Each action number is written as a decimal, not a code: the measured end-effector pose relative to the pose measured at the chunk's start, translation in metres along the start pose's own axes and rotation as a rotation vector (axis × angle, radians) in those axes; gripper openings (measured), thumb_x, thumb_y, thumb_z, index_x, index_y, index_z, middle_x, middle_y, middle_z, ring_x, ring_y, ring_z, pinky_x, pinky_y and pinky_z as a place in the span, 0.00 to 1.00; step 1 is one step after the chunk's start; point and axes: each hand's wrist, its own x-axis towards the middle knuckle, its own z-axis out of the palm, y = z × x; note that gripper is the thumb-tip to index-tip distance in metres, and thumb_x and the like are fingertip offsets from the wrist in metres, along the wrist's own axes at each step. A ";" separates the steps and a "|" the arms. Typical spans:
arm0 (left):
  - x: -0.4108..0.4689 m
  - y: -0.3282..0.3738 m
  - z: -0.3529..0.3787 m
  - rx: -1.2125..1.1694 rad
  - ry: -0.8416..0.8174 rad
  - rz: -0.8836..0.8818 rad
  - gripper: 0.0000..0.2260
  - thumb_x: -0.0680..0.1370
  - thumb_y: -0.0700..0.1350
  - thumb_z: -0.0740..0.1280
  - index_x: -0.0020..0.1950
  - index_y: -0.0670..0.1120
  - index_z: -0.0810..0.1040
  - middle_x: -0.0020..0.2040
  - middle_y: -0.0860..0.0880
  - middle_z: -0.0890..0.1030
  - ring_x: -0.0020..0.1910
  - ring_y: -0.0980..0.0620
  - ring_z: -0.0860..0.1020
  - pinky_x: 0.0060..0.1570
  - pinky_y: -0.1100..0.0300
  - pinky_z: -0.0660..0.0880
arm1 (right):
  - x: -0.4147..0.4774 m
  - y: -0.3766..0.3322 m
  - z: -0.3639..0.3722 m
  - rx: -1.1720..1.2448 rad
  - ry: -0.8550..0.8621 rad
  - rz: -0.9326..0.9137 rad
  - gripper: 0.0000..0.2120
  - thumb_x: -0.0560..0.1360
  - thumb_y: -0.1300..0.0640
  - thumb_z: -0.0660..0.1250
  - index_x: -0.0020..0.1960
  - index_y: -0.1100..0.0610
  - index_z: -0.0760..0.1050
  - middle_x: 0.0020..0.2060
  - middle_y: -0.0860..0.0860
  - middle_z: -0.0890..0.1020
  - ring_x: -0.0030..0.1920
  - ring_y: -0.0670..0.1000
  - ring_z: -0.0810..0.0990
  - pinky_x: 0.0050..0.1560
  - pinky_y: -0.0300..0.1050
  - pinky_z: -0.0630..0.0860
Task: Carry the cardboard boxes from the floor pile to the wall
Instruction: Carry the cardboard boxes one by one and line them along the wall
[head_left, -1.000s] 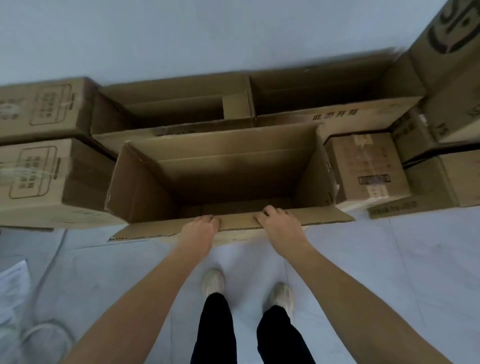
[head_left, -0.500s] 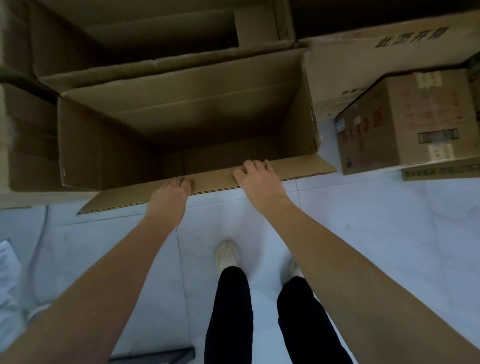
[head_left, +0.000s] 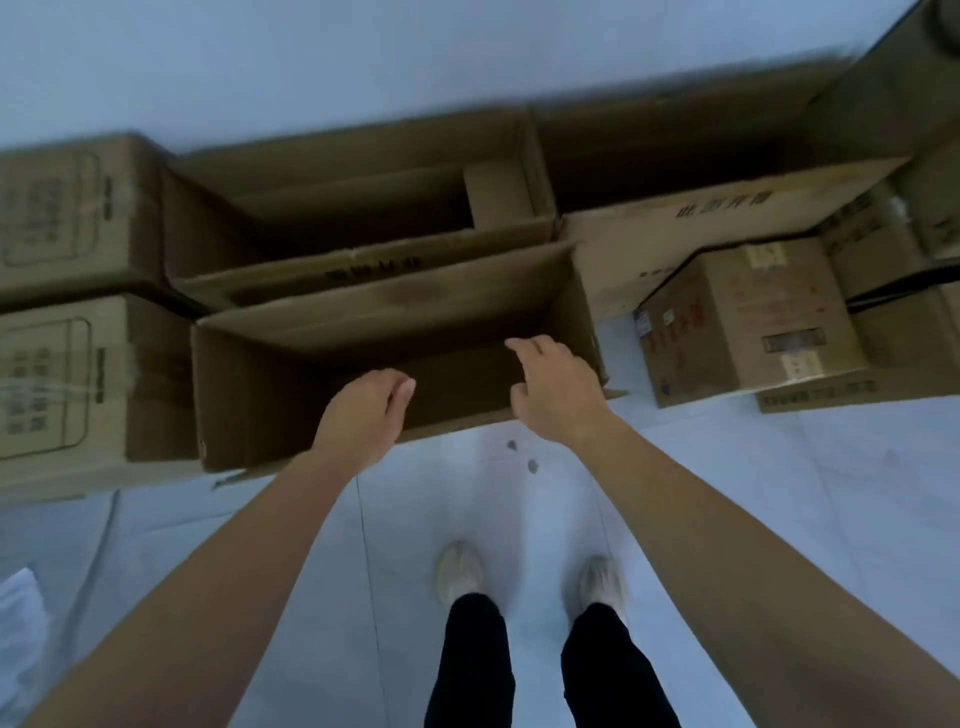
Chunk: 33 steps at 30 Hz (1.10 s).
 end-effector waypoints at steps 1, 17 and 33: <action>0.001 0.017 -0.022 -0.027 0.088 0.033 0.14 0.84 0.51 0.56 0.55 0.45 0.78 0.45 0.48 0.80 0.44 0.51 0.79 0.45 0.56 0.75 | -0.008 -0.003 -0.025 0.038 0.076 0.004 0.25 0.82 0.54 0.59 0.78 0.51 0.61 0.72 0.52 0.70 0.67 0.53 0.72 0.64 0.48 0.72; -0.145 0.457 -0.308 -0.139 0.700 0.824 0.26 0.86 0.52 0.52 0.27 0.49 0.58 0.22 0.53 0.61 0.21 0.53 0.62 0.26 0.60 0.57 | -0.347 0.029 -0.407 0.035 1.145 0.377 0.20 0.84 0.45 0.54 0.35 0.50 0.66 0.31 0.47 0.71 0.33 0.50 0.72 0.31 0.43 0.64; -0.541 0.802 -0.009 -0.476 0.189 1.405 0.17 0.82 0.58 0.59 0.47 0.45 0.76 0.44 0.47 0.84 0.38 0.49 0.82 0.42 0.57 0.79 | -0.903 0.262 -0.281 0.054 1.487 1.118 0.25 0.85 0.44 0.54 0.31 0.52 0.65 0.24 0.48 0.69 0.25 0.47 0.68 0.30 0.38 0.62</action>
